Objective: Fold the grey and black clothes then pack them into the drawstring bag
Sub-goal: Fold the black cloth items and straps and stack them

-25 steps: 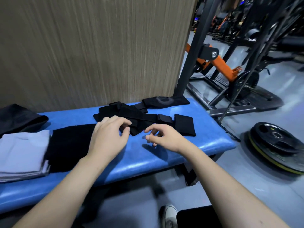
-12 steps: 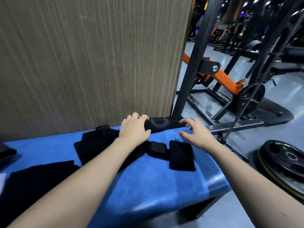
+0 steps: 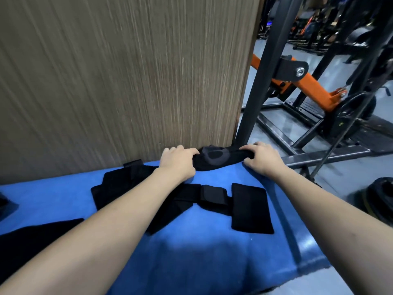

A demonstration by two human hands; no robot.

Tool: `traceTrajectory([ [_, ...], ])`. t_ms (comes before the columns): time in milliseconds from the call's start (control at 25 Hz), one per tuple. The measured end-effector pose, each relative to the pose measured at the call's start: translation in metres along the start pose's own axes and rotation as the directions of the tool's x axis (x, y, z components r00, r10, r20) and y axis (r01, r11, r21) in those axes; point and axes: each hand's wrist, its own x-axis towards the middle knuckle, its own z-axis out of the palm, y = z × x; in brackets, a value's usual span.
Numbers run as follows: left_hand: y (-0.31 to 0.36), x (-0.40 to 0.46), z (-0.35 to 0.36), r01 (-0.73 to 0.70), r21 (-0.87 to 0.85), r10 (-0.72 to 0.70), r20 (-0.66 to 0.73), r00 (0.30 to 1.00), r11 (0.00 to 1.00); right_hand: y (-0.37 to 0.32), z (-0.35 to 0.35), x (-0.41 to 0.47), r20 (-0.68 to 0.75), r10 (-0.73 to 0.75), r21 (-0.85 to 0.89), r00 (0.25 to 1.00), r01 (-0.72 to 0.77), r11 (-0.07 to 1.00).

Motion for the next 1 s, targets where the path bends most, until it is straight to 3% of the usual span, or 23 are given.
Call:
traceTrajectory([
  [160,-0.003,-0.003,-0.002,-0.046,-0.067,0.03,-0.224,0.974,0.997,-0.005,-0.005,-0.009,-0.149,-0.029,0.047,0.988,0.036,0.998],
  [320,-0.005,-0.024,-0.03,-0.169,-0.358,-0.002,-0.432,0.902,0.918,-0.012,-0.026,-0.031,-0.168,0.002,0.125,0.986,0.019,0.992],
  [400,-0.011,-0.042,-0.046,-0.261,-0.507,-0.019,-0.481,0.876,0.822,-0.018,-0.042,-0.051,-0.162,0.012,0.33,0.987,0.042,0.943],
  [520,-0.022,-0.09,-0.058,-0.381,-0.553,0.017,-0.552,0.834,0.741,-0.034,-0.065,-0.102,-0.185,0.048,0.648,0.982,0.085,0.757],
  [600,-0.03,-0.133,-0.061,-0.396,-0.538,0.057,-0.54,0.84,0.744,-0.047,-0.075,-0.145,-0.214,0.012,0.671,0.977,0.138,0.729],
  [800,-0.049,-0.232,-0.046,-0.316,-0.431,0.144,-0.385,0.911,0.845,-0.071,-0.065,-0.223,-0.173,-0.197,0.516,0.965,0.259,0.817],
  [880,-0.046,-0.269,-0.032,-0.226,-0.378,0.114,-0.295,0.949,0.898,-0.077,-0.052,-0.242,-0.11,-0.212,0.482,0.971,0.239,0.843],
  [1000,-0.04,-0.303,-0.001,-0.11,-0.334,0.062,-0.151,0.987,0.936,-0.08,-0.027,-0.264,0.117,-0.226,0.39,0.967,0.165,0.906],
])
